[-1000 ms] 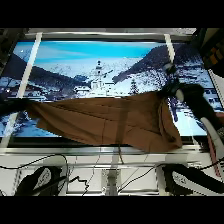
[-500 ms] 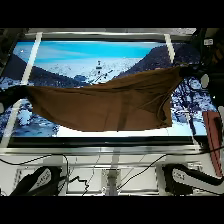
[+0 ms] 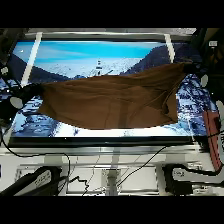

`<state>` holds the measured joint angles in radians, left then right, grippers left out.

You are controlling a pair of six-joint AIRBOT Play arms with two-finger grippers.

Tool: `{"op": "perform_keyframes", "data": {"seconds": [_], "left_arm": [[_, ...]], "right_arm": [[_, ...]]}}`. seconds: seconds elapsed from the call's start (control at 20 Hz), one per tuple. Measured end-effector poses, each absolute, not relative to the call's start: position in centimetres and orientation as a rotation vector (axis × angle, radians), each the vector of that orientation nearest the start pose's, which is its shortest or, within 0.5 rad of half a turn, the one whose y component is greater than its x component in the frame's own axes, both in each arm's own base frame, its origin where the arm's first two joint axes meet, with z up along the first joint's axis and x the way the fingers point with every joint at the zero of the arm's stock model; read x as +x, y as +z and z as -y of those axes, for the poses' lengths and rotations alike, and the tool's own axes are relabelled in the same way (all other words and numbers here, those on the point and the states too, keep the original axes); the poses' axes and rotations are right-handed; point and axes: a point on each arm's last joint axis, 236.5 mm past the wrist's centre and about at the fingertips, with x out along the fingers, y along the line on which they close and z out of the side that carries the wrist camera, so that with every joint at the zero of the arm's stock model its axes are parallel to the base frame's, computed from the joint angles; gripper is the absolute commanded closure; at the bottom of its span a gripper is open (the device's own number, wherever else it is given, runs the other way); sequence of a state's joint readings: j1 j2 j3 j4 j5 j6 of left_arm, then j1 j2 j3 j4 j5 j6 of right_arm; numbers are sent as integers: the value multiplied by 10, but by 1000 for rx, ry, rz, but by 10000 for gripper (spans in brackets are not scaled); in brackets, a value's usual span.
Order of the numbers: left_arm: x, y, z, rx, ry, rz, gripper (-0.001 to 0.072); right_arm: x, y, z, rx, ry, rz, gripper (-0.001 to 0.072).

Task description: Fold the clothes and pants, and hang the long-sleeved shirts on hangers.

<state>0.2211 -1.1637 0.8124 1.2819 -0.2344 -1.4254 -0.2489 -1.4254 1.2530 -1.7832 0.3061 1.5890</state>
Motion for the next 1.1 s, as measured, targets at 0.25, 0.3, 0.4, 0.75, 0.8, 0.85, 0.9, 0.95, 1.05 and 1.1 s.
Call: {"op": "perform_keyframes", "data": {"seconds": [0.25,0.3,0.4,0.75,0.8,0.85,0.9,0.95,1.05,1.1], "left_arm": [[460,47,-86,-198,187,-538,7],[459,51,-87,-193,187,-527,7],[456,67,-92,-168,192,-495,7],[432,140,-107,-104,226,-352,7],[428,148,-107,-102,228,-338,7],[425,154,-108,-98,230,-327,7],[422,159,-108,-96,232,-317,7],[420,163,-108,-95,233,-310,7],[417,169,-109,-91,235,-302,7],[416,169,-109,-91,235,-302,7]], "right_arm": [[532,112,162,-139,-285,-511,28],[526,115,165,-150,-294,-526,28],[510,124,174,-159,-323,-561,212],[425,53,119,-145,-148,-1033,188],[417,44,102,-153,-94,-1079,149],[409,35,87,-176,-42,-1129,146],[403,28,71,-202,12,-1163,123],[397,21,57,-240,62,-1195,109],[384,9,32,-321,151,-1250,90],[376,2,24,-361,183,-1279,90]]}}
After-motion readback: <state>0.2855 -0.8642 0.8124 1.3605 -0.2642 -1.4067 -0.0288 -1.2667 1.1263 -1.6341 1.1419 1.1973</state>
